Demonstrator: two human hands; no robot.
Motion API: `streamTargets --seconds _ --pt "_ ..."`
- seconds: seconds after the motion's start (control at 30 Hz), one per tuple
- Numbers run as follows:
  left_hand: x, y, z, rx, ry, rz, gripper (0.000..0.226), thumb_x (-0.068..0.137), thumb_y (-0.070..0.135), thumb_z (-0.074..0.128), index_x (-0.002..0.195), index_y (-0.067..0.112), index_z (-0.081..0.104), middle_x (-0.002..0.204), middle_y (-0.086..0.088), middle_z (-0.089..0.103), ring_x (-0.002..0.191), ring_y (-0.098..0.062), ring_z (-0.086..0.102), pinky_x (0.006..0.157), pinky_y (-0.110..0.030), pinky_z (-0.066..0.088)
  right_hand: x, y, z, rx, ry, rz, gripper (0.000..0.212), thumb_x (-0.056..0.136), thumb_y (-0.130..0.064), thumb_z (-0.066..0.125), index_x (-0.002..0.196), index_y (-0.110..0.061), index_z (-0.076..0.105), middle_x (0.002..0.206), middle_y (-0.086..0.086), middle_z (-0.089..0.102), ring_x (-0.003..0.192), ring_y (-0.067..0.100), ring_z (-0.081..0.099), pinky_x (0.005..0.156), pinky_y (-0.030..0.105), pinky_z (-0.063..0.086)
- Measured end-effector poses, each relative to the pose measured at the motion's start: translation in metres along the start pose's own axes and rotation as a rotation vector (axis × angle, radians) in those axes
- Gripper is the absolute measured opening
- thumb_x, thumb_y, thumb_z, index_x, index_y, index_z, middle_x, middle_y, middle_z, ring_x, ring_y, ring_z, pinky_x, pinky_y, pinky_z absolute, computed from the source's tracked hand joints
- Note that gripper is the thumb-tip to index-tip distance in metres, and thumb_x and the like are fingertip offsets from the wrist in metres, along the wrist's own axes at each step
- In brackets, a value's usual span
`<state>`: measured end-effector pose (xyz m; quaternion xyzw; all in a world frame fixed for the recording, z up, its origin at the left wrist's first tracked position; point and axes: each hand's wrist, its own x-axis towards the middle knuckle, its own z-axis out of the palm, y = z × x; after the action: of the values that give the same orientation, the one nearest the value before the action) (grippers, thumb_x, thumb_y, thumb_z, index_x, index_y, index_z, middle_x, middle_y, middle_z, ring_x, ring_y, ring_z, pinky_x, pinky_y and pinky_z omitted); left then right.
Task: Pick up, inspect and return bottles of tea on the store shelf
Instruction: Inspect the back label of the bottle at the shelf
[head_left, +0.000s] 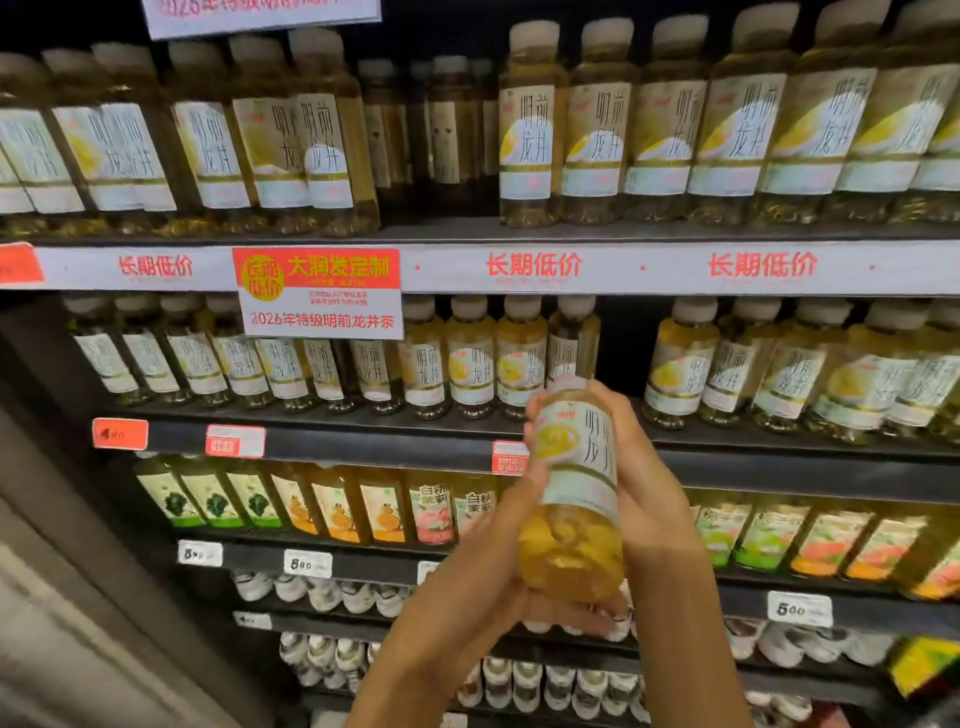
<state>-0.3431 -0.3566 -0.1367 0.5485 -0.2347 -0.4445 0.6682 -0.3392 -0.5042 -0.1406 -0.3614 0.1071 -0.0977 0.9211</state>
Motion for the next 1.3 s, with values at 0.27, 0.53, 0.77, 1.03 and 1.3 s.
streamTargets --seconds 0.27,0.53,0.77,1.03,1.3 --pt "0.001 -0.018 -0.018 0.117 0.181 0.124 0.047 0.077 0.069 0.042 0.102 0.042 0.071 0.102 -0.002 0.075 0.095 -0.021 0.071 0.080 -0.035 0.058 -0.031 -0.012 0.015 -0.395 -0.043 -0.437 0.031 0.083 -0.034 0.068 0.113 -0.025 0.066 0.107 0.011 0.071 0.102 0.028 0.067 0.078 0.032 0.057" --pt "0.008 -0.030 -0.019 -0.099 0.302 0.208 0.042 0.093 0.055 0.039 0.084 0.035 0.075 0.081 0.000 0.073 0.071 -0.012 0.068 0.063 -0.029 0.054 -0.046 -0.004 0.036 -0.528 -0.203 -0.511 0.036 0.073 -0.037 0.071 0.105 -0.025 0.062 0.115 0.008 0.068 0.111 0.024 0.063 0.091 0.039 0.052" --pt "0.015 -0.010 -0.026 -0.405 0.499 0.265 0.062 0.080 0.049 0.055 0.123 0.005 0.060 0.119 -0.024 0.065 0.111 -0.038 0.062 0.099 -0.052 0.046 -0.048 -0.004 0.036 -0.635 -0.436 -0.606 0.022 0.079 -0.020 0.066 0.098 -0.030 0.062 0.104 0.002 0.070 0.109 0.025 0.063 0.087 0.032 0.051" --pt "0.024 0.002 -0.042 -0.528 0.492 0.333 0.037 0.060 0.030 0.074 0.091 0.010 0.074 0.100 -0.015 0.068 0.092 -0.028 0.066 0.096 -0.050 0.045 -0.051 0.001 0.044 -0.778 -0.704 -0.688 0.029 0.075 -0.007 0.071 0.099 -0.019 0.060 0.101 -0.003 0.068 0.121 0.028 0.055 0.097 0.031 0.044" --pt "-0.003 -0.011 -0.057 -0.151 0.112 0.222 0.049 0.080 0.054 0.061 0.110 0.017 0.072 0.112 -0.013 0.071 0.096 -0.022 0.069 0.074 -0.035 0.058 -0.043 0.008 0.047 -0.398 -0.331 -0.613 0.028 0.074 -0.023 0.075 0.100 -0.028 0.066 0.094 -0.001 0.070 0.092 0.014 0.065 0.077 0.027 0.053"
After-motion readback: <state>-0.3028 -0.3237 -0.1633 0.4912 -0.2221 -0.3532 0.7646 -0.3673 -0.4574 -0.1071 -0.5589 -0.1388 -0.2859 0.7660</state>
